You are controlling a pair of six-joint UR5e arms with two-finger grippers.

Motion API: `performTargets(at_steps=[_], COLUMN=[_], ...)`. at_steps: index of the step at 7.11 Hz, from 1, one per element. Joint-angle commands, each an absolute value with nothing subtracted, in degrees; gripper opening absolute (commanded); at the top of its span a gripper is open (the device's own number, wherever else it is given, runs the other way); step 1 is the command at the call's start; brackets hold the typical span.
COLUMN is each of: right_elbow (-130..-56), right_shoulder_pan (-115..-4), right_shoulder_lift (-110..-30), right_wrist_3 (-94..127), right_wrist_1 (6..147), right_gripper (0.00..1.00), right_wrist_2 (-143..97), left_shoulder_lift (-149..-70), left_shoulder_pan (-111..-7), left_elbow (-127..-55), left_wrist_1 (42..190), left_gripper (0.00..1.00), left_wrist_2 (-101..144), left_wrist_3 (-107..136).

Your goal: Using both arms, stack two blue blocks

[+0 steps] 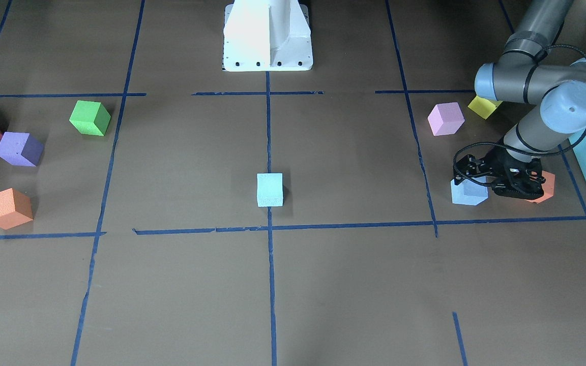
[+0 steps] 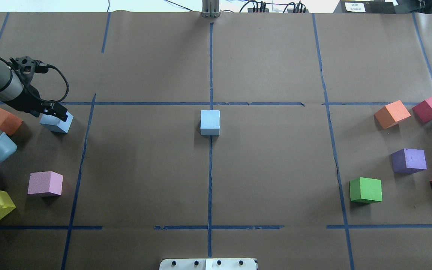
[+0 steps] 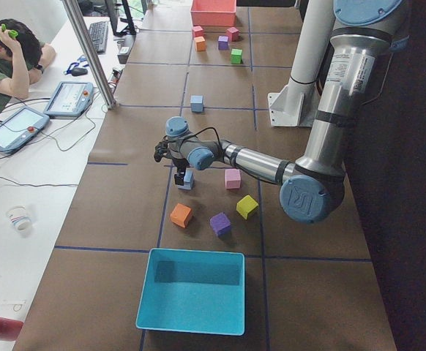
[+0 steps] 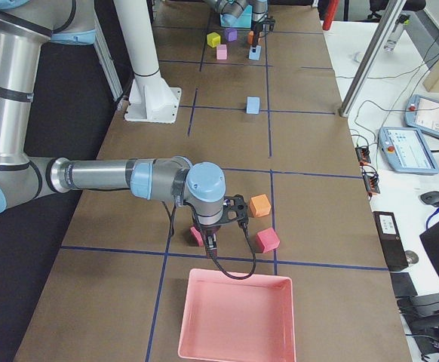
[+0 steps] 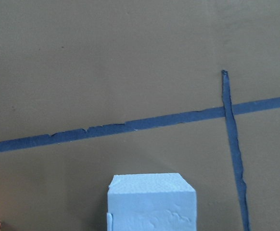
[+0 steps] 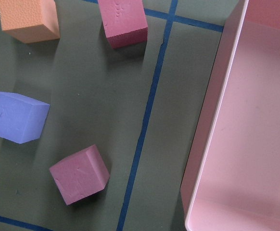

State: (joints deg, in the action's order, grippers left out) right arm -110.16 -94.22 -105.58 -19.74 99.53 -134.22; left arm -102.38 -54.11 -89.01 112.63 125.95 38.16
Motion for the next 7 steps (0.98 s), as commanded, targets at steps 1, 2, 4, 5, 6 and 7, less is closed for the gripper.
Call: performTargets(at_steps=[1,2,4,5,6,7], right_elbow=[-109.86,-109.86,-109.86,-109.86,-109.86,-109.86], right_shoulder_pan=[-94.22,-94.22,-94.22,-94.22,-94.22,-94.22], right_shoulder_lift=[-105.64,-105.64,-105.64,-105.73,-105.73,-105.73], right_wrist_3=[-19.78,-19.78,-19.78,-19.78,-19.69,-19.69], right_wrist_1=[98.7,98.7,98.7,98.7,98.7,98.7], right_gripper=[0.99,0.99,0.99,0.99,0.99,0.99], right_wrist_2=[-134.21,-134.21,-134.21,-134.3,-134.38,-134.38], left_shoulder_lift=[-102.83,-102.74,-103.18,-103.27,-104.14,-105.89], left_shoulder_pan=[-52.48,-51.69,-51.24,-51.33,-51.59,-52.03], left_elbow=[-86.94,-86.66,-86.4,-86.83,-87.53,-88.84], left_wrist_1=[112.94,112.77,112.59,112.59,112.33,111.19], left_gripper=[1.0,1.0,0.52,0.49,0.49,0.49], left_wrist_2=[125.95,125.95,125.77,125.77,125.77,125.77], left_wrist_3=[37.97,37.97,38.23,38.32,38.49,38.67])
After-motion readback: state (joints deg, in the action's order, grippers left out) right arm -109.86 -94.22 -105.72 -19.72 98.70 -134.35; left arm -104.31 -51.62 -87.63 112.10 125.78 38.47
